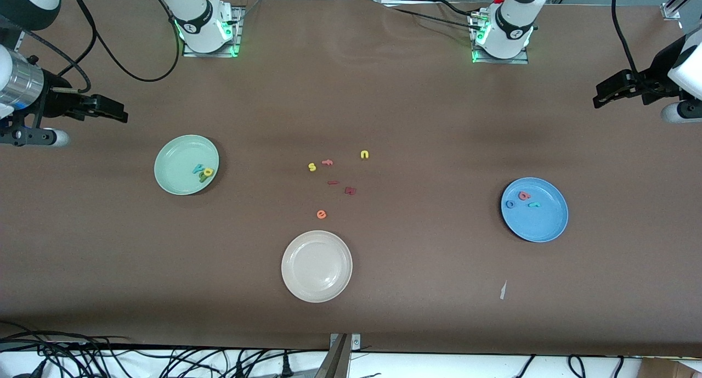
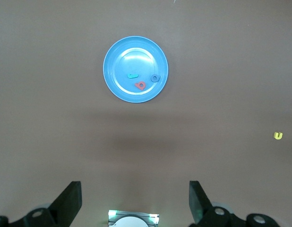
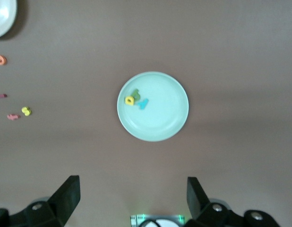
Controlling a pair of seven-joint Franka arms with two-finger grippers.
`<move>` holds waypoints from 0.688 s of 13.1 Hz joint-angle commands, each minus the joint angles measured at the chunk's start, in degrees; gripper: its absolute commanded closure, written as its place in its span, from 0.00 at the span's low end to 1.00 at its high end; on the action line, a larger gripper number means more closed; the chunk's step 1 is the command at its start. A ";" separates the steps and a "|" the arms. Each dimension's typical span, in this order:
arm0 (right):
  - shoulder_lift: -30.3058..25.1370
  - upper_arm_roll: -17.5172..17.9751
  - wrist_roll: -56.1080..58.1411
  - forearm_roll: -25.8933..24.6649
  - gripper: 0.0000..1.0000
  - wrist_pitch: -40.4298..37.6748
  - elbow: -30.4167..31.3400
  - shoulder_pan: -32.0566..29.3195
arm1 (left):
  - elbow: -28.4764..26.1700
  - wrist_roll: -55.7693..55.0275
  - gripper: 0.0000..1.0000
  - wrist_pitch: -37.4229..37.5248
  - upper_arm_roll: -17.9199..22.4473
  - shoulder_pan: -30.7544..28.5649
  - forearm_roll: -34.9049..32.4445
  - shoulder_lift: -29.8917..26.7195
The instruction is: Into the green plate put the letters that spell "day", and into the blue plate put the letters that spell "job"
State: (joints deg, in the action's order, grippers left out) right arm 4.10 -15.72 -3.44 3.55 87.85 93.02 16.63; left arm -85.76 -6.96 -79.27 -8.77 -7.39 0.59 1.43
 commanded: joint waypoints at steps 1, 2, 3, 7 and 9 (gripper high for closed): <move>-0.41 1.65 -0.42 -1.17 0.00 2.93 1.02 -0.11 | 1.64 0.89 0.00 1.31 -0.11 -0.17 -1.21 0.68; -0.23 1.66 -0.42 -1.79 0.00 7.21 2.16 -0.54 | 1.56 0.89 0.00 1.31 -0.11 -0.17 -1.21 0.68; -0.58 1.75 0.01 -2.14 0.00 10.64 3.47 -0.64 | 1.64 0.89 0.00 1.31 -0.11 -0.17 -1.21 0.77; 0.29 1.66 0.54 -3.02 0.00 10.59 2.70 -0.02 | 1.64 0.89 0.00 1.31 -0.02 -0.26 -1.21 0.77; 0.39 1.92 -0.07 -3.29 0.00 10.33 2.61 0.59 | 1.64 0.89 0.00 1.31 -0.02 -0.35 -1.21 0.68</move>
State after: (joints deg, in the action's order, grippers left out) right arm 4.59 -14.22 -3.44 1.49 97.93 95.57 16.68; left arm -85.76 -6.96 -79.17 -8.61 -7.46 0.59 1.43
